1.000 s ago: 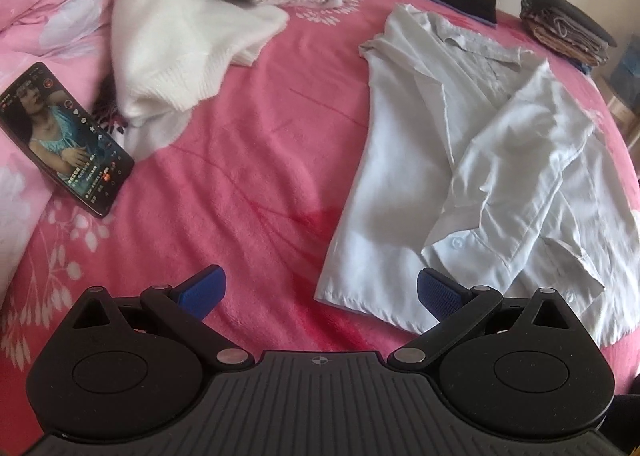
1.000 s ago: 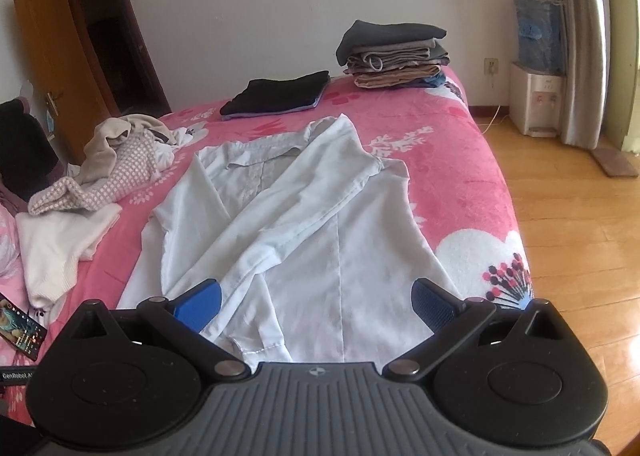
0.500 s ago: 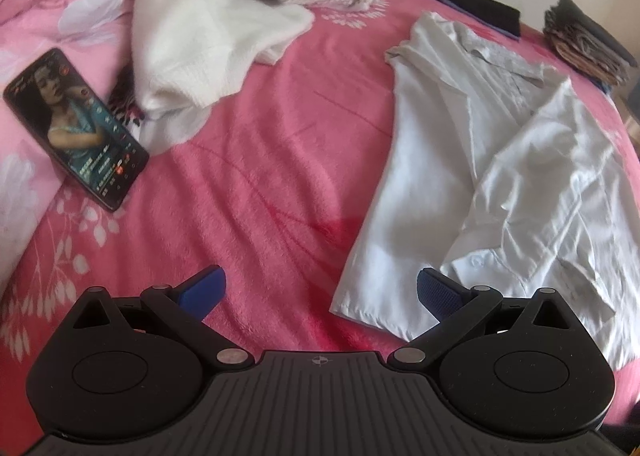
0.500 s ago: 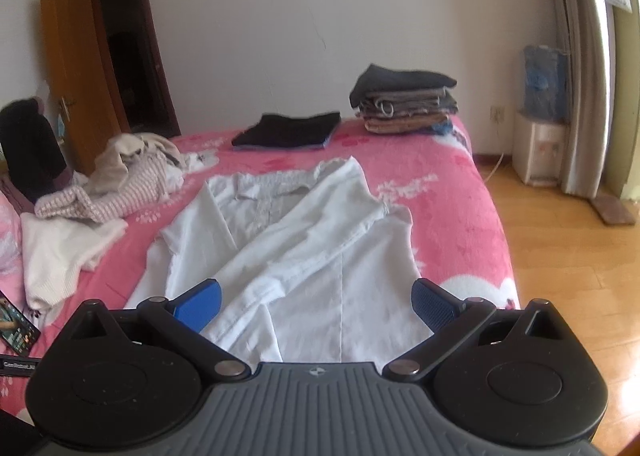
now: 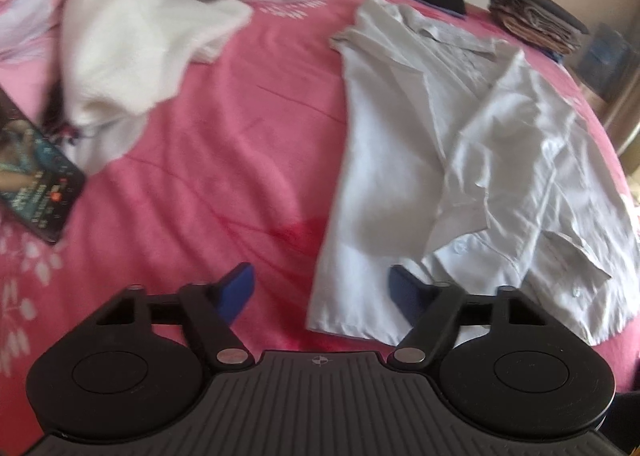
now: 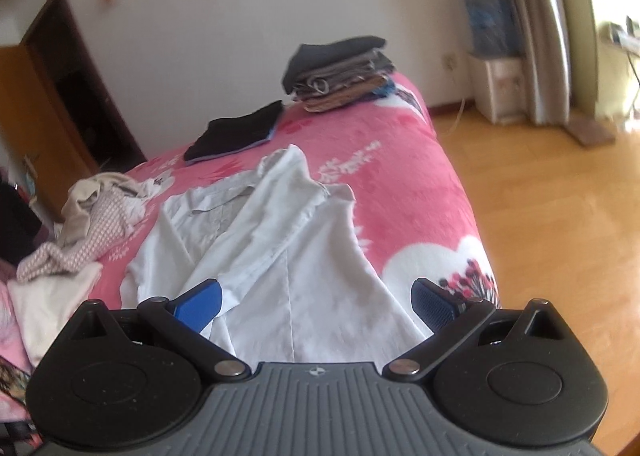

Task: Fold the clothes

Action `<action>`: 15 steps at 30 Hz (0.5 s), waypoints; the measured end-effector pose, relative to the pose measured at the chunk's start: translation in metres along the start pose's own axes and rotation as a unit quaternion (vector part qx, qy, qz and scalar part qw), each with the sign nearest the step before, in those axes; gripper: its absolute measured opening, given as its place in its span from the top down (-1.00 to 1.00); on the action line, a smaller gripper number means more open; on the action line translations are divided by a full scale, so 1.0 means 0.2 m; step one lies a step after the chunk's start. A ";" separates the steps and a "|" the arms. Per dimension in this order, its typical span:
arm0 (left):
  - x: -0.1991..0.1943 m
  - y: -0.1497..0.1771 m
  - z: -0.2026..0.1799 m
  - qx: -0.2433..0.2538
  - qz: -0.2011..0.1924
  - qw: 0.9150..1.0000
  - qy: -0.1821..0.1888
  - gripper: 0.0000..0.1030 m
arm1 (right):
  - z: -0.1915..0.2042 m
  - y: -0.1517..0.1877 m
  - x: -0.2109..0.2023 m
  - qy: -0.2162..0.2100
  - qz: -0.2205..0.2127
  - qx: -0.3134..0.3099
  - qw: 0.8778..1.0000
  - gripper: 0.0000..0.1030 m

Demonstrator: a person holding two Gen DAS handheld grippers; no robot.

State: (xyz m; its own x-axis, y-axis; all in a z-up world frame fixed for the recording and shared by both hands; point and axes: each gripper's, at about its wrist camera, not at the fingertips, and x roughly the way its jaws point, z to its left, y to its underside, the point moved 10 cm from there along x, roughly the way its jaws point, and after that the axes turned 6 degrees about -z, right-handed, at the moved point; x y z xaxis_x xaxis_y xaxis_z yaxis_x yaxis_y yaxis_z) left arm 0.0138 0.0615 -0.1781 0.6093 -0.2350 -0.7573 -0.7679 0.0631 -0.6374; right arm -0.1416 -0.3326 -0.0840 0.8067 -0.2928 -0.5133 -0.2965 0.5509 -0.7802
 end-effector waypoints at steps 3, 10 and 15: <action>0.03 -0.01 -0.02 0.008 -0.001 1.000 0.016 -0.12 | -0.02 0.02 0.02 0.000 0.009 0.018 1.000 -0.99; 0.14 -0.15 -0.05 0.031 -0.018 0.998 0.058 -0.08 | 0.00 0.05 0.03 -0.004 0.020 0.031 0.999 -0.99; 0.31 -0.20 -0.06 0.041 0.007 0.996 0.078 -0.08 | 0.02 0.05 0.03 -0.005 0.020 0.027 0.999 -0.99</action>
State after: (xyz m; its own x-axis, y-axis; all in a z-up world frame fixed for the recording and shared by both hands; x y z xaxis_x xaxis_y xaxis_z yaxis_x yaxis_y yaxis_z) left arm 0.0800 0.0330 -0.1975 0.5556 -0.3809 -0.7391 -0.7534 0.1452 -0.6413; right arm -0.1370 -0.3257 -0.0930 0.8002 -0.2620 -0.5395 -0.3002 0.6038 -0.7384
